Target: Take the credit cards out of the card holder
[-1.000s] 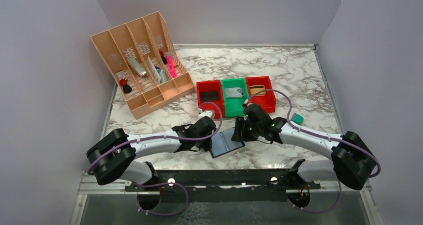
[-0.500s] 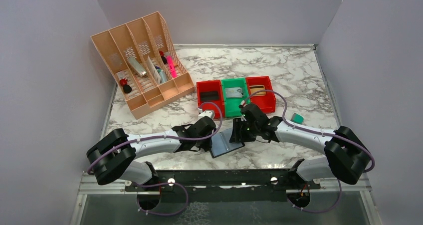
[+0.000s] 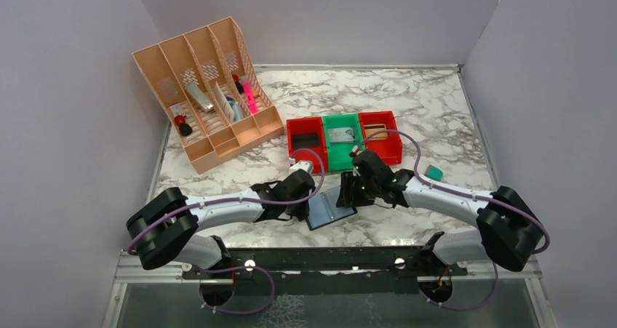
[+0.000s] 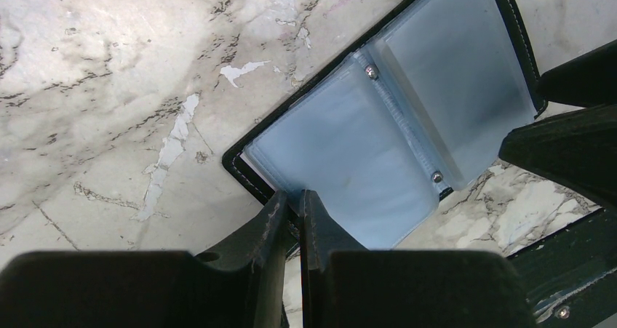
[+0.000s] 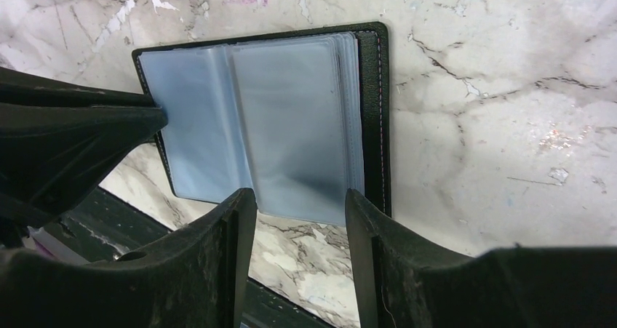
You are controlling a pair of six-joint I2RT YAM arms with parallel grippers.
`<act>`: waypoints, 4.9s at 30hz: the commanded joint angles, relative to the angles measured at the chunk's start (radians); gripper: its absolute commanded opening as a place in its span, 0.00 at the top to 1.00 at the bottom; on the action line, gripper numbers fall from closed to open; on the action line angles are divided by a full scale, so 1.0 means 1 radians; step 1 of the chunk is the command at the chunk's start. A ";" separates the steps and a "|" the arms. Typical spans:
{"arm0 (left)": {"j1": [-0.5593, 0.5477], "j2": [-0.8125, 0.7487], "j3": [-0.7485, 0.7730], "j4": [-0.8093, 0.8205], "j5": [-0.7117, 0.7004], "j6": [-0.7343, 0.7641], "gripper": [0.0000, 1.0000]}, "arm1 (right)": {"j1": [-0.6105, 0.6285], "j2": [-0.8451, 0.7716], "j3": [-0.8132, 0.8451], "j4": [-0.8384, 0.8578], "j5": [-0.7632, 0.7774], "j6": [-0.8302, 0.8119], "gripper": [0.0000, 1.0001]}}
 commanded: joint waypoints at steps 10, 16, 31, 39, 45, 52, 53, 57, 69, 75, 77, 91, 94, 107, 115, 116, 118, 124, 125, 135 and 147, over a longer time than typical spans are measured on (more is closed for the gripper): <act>-0.002 0.014 -0.006 0.029 0.039 0.014 0.86 | 0.004 0.052 -0.012 0.072 -0.101 0.009 0.53; -0.002 0.016 -0.004 0.035 0.042 0.013 0.86 | 0.003 0.051 -0.019 0.109 -0.169 0.015 0.53; -0.002 -0.016 -0.019 0.035 0.014 -0.001 0.85 | 0.005 0.165 -0.014 0.338 -0.466 0.057 0.52; -0.002 -0.080 -0.025 -0.018 -0.053 -0.030 0.81 | 0.006 0.201 -0.005 0.397 -0.550 0.052 0.52; -0.002 -0.187 -0.042 -0.082 -0.147 -0.077 0.79 | 0.022 0.229 -0.004 0.444 -0.639 0.035 0.50; -0.001 -0.344 -0.095 -0.109 -0.209 -0.126 0.73 | 0.076 0.307 0.026 0.434 -0.605 0.034 0.48; -0.001 -0.361 -0.101 -0.110 -0.210 -0.129 0.71 | 0.078 0.318 0.028 0.423 -0.583 0.038 0.48; -0.001 -0.398 -0.103 -0.104 -0.203 -0.124 0.65 | 0.079 0.313 0.008 0.396 -0.463 0.051 0.51; 0.015 -0.219 0.087 0.040 -0.094 0.064 0.51 | 0.079 0.275 -0.064 0.415 -0.346 0.115 0.69; 0.045 -0.004 0.180 0.067 0.030 0.066 0.60 | 0.079 0.241 -0.152 0.504 -0.319 0.184 0.81; 0.045 0.052 0.170 0.107 0.081 0.044 0.65 | 0.079 0.221 -0.172 0.518 -0.305 0.197 0.83; 0.042 0.083 0.043 0.120 0.200 0.023 0.84 | 0.076 -0.144 -0.097 0.069 0.141 0.103 0.73; 0.042 0.049 0.030 0.104 0.209 0.037 0.82 | 0.065 -0.127 -0.062 0.002 0.195 0.076 0.63; 0.042 -0.010 -0.016 0.024 0.164 0.025 0.81 | 0.063 0.031 0.041 -0.079 0.186 0.002 0.46; 0.041 0.006 -0.024 0.001 0.140 0.035 0.81 | 0.063 0.084 0.046 -0.053 0.135 -0.018 0.49; 0.039 0.006 -0.027 0.002 0.136 0.032 0.81 | 0.063 0.084 0.044 -0.045 0.119 -0.019 0.50; 0.039 0.005 -0.030 0.002 0.127 0.028 0.81 | 0.063 0.082 0.037 -0.027 0.099 -0.016 0.53; 0.038 0.007 -0.032 0.010 0.120 0.025 0.82 | 0.063 0.060 0.045 -0.041 0.100 -0.014 0.60; 0.038 0.008 -0.033 0.010 0.120 0.023 0.82 | 0.063 0.056 0.050 -0.044 0.098 -0.023 0.60; 0.034 0.002 -0.031 0.011 0.120 0.025 0.82 | 0.066 0.047 0.097 -0.120 0.154 -0.059 0.44; 0.033 -0.011 -0.029 0.016 0.130 0.027 0.82 | 0.065 0.130 0.070 -0.062 0.051 -0.055 0.48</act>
